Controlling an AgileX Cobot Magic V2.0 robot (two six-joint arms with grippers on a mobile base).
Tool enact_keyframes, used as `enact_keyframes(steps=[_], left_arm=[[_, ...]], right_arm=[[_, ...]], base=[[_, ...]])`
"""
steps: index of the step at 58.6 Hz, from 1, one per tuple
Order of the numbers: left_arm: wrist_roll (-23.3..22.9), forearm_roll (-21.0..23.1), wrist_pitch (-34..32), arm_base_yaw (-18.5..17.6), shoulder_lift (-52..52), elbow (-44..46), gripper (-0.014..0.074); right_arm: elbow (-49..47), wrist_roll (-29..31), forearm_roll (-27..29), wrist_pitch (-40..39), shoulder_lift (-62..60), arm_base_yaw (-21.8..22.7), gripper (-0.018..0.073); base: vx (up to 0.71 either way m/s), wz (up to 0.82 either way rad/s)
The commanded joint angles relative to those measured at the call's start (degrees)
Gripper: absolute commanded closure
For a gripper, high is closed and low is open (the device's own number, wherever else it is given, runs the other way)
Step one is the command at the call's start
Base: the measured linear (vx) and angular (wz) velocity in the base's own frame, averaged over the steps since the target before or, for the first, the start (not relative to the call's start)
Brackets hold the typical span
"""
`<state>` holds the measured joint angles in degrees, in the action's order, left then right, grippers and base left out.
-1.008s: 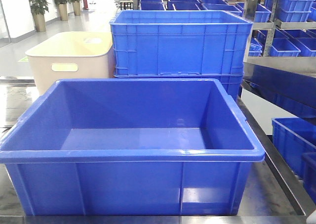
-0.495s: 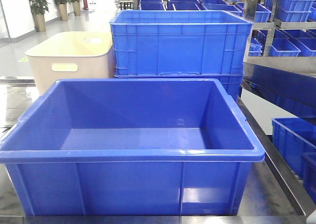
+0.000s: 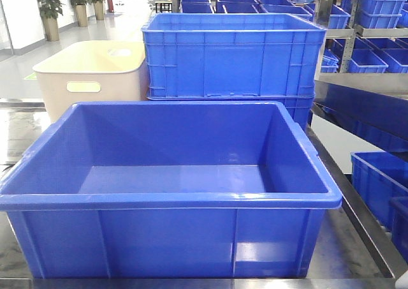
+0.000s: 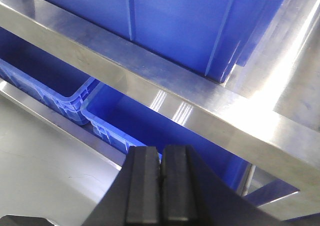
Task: Pick red and yellow blocks into blue bin
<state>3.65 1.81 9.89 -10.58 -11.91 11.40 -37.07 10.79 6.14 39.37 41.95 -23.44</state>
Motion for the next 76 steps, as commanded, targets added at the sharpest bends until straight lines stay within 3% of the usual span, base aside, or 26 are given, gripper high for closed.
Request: enact_keyframes(steps=[1,12,47,55,62,76], left_arm=[[-1.42,0.57,-7.97,1.80,3.83,-2.61,0.0600],[-4.31,0.57,-9.33,7.94,13.56,-11.97,0.0597],[-4.37,0.58,-11.91,7.86,13.50,-11.98,0.0597],[-6.57,0.18,-11.97,7.86,13.50,-11.98,0.0597],[-8.87,-2.95,-11.81,7.86,13.50,-11.98,0.0597],[-9.24,-2.56,-11.44,7.86,13.50,-11.90,0.0597]], right_arm=[[-1.61,0.46,0.08,-3.68,-0.27,0.00,0.0573],[-1.61,0.46,0.08,-3.51,-0.27,0.00,0.0573],[-1.61,0.46,0.14,-3.52,-0.27,0.00,0.0573],[-1.61,0.46,0.14,-3.52,-0.27,0.00,0.0573],[-1.61,0.46,0.14,-3.52,-0.27,0.00,0.0573],[-1.61,0.46,0.14,-3.52,-0.27,0.00,0.0573]], base=[[0.00,0.00],[0.00,0.00],[0.00,0.00],[0.00,0.00],[0.00,0.00],[0.00,0.00]])
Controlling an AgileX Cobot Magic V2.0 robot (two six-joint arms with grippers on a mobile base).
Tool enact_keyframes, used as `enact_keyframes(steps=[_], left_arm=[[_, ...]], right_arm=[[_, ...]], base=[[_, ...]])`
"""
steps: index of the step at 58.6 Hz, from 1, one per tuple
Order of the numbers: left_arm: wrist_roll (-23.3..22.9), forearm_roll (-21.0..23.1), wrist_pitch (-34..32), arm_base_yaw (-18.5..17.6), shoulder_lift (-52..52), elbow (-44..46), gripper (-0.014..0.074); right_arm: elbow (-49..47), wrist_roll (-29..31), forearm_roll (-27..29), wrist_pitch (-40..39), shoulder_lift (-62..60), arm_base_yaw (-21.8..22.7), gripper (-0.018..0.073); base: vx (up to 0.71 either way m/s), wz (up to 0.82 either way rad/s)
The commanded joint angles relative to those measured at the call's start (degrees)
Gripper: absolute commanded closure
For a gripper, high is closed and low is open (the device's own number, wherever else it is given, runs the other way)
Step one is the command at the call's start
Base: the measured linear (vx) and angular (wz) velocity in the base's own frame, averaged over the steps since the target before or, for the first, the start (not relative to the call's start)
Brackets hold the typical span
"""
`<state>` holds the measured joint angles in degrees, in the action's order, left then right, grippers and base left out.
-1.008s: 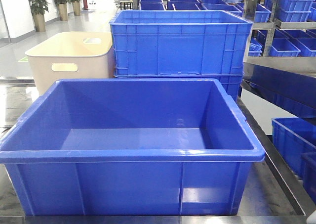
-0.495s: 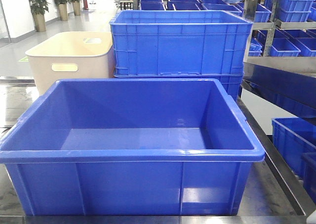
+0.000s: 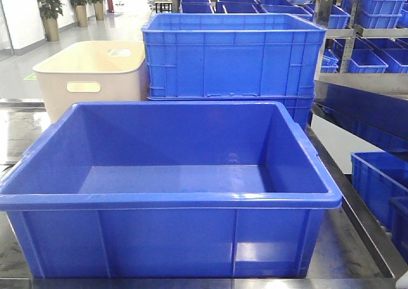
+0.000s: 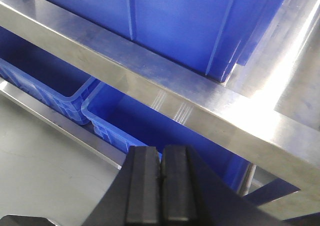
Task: Pick red and yellow blocks into blue bin
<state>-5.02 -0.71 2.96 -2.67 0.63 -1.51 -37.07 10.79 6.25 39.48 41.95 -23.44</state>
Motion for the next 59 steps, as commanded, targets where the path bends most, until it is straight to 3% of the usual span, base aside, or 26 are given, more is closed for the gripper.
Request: enact_keyframes(steps=[1,40,46,59], left_arm=[[-0.57,-0.04,-4.52,-0.05,0.96,1.01,0.0597],[-0.57,-0.04,-4.52,-0.05,0.96,1.01,0.0597],[-0.57,-0.04,-4.57,-0.05,0.96,1.01,0.0597],[-0.57,-0.04,-4.57,-0.11,0.96,1.01,0.0597]], right_arm=[[-1.61,0.46,0.03,-3.63,-0.27,0.00,0.0573],[-1.54,0.46,0.18,-3.29,-1.86,0.14,0.0573],[0.66,3.86,-0.59,-5.61,-7.03,4.02,0.0573],[15.43,6.05,-0.89,-20.65,-24.17,17.04,0.0573]], base=[[0.00,0.00],[0.00,0.00],[0.00,0.00],[0.00,0.00]])
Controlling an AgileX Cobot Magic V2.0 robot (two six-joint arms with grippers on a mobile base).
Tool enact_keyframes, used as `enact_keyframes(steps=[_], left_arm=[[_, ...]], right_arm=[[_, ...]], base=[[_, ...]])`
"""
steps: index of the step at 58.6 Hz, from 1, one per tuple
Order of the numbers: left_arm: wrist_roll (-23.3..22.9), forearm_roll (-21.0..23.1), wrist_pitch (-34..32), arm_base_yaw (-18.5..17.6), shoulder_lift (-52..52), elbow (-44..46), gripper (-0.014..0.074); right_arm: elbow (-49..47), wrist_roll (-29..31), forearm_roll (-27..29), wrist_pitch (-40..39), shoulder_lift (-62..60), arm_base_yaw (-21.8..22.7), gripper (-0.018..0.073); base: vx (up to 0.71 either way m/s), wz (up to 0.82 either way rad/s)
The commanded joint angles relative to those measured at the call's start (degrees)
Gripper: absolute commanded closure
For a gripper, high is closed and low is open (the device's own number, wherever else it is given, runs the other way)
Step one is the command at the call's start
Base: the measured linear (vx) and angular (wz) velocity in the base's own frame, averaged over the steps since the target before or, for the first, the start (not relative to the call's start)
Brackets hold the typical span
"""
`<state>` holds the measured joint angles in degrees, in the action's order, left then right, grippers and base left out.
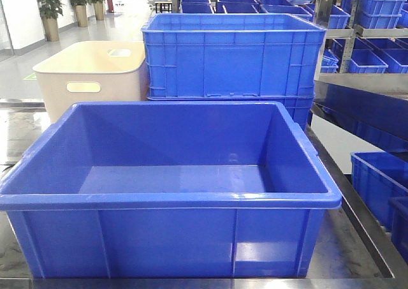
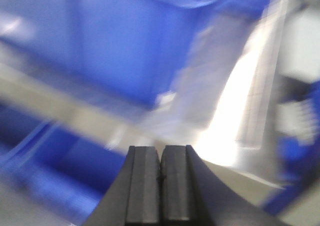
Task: Pick red and yellow blocks into blue bin
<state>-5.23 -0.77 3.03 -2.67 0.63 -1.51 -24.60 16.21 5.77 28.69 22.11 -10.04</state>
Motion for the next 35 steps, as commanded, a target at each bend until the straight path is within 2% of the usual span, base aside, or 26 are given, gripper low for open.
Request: enact_keyframes(steps=[1,4,10,26,35], left_arm=[[-0.36,0.02,-4.63,-0.11,0.96,1.01,0.0597],[-0.36,0.02,-4.63,-0.11,0.96,1.01,0.0597],[-0.36,0.02,-4.63,-0.11,0.96,1.01,0.0597],[-0.36,0.02,-4.58,-0.08,0.96,1.01,0.0597],[-0.36,0.02,-4.59,-0.08,0.96,1.01,0.0596]], right_arm=[[4.42,0.26,-0.27,-11.16,-5.90,4.77,0.0573],[8.06,-0.64,0.61,-14.21,-10.18,7.76,0.0573],[14.30,-1.35,1.95,-18.70,-15.76,10.79,0.0570],[26.85,-1.42,2.66,-29.32,-23.33,10.75,0.0570],[26.75,-1.34,2.67,-28.69,-23.33,10.56,0.0570]], base=[[0.00,0.00],[0.00,0.00],[0.00,0.00],[0.00,0.00],[0.00,0.00]])
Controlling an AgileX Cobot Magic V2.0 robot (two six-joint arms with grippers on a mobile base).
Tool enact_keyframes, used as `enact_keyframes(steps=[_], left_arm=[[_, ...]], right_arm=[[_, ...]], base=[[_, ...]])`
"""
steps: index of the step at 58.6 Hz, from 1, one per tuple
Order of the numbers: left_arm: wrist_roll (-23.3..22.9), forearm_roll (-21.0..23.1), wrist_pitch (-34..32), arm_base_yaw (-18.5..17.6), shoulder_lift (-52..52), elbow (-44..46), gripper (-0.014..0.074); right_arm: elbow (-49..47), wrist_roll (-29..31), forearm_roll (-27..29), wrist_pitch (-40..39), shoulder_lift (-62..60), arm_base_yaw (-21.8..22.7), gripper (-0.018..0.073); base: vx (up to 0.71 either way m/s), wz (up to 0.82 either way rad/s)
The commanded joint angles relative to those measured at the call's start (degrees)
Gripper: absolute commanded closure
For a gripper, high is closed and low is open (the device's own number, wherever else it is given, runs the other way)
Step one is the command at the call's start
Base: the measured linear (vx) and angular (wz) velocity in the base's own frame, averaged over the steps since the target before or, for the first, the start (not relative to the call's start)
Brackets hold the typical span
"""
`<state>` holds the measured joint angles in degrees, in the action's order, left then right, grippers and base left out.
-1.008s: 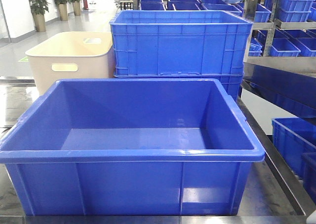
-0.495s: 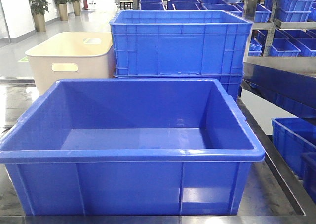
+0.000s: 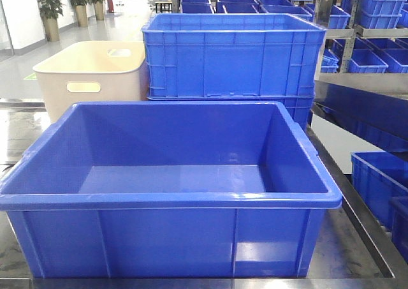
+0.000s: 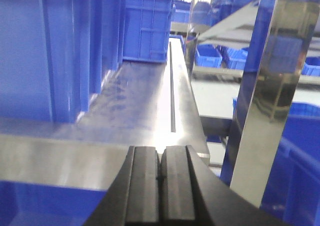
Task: Pick red and yellow blocks into blue bin
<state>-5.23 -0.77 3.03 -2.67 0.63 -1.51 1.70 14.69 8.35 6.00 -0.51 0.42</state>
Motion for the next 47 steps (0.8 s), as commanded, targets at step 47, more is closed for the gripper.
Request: enact_keyframes(steps=[47], left_arm=[[-0.36,0.02,-4.59,-0.08,0.96,1.01,0.0596]], right_arm=[[0.44,-16.39,-13.97,-10.19,-0.88,-0.48,0.0570]], base=[[0.00,0.00]])
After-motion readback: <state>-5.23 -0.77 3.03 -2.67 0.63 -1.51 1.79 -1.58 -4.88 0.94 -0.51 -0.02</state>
